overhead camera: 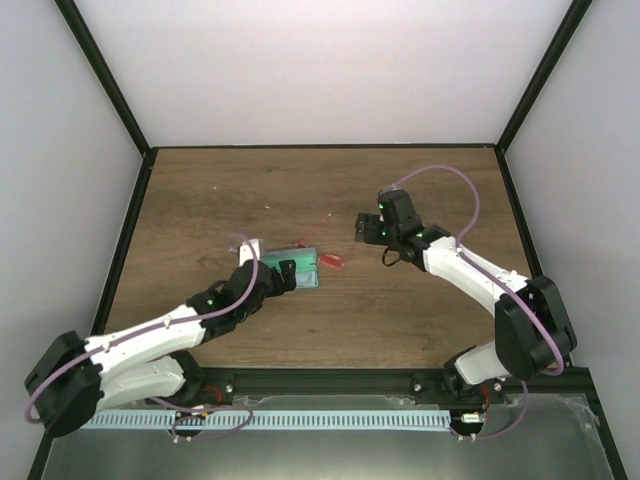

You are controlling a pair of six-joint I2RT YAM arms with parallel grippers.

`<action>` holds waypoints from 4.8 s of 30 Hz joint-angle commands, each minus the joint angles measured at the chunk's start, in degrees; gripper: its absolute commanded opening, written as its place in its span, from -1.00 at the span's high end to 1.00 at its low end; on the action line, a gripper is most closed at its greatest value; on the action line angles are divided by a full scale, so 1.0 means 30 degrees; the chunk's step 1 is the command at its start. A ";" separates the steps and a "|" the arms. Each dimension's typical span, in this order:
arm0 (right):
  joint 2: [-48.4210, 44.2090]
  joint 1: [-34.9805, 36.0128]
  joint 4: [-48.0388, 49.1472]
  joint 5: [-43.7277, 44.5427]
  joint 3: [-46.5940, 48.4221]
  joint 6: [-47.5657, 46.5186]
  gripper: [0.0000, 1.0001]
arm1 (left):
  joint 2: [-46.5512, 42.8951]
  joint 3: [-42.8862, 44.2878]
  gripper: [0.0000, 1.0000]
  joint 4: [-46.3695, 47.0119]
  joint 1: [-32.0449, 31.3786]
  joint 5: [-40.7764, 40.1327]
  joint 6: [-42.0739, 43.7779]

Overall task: Organize the sunglasses
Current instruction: Pick up the sunglasses from the center of the board.

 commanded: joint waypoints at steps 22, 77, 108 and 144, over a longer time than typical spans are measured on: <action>-0.3883 -0.1093 0.6475 0.1957 -0.6156 0.1004 -0.75 | -0.0963 0.3447 -0.99 -0.1494 -0.0360 -0.2788 -0.1073; 0.9605 0.0388 -0.3015 -0.0969 0.6512 0.2217 0.16 | -0.6820 0.0231 -0.97 -0.5436 -0.3166 -0.7068 -0.2393; 0.9442 0.1040 -0.3315 -0.1215 0.5627 0.2030 0.48 | -0.7307 -0.0031 -0.98 -0.5451 -0.3160 -0.6793 -0.2161; -0.3198 -0.0250 -0.0526 0.2836 -0.2707 0.3814 0.99 | -0.4455 -0.2780 -0.81 0.4190 -0.3343 0.0371 -0.0906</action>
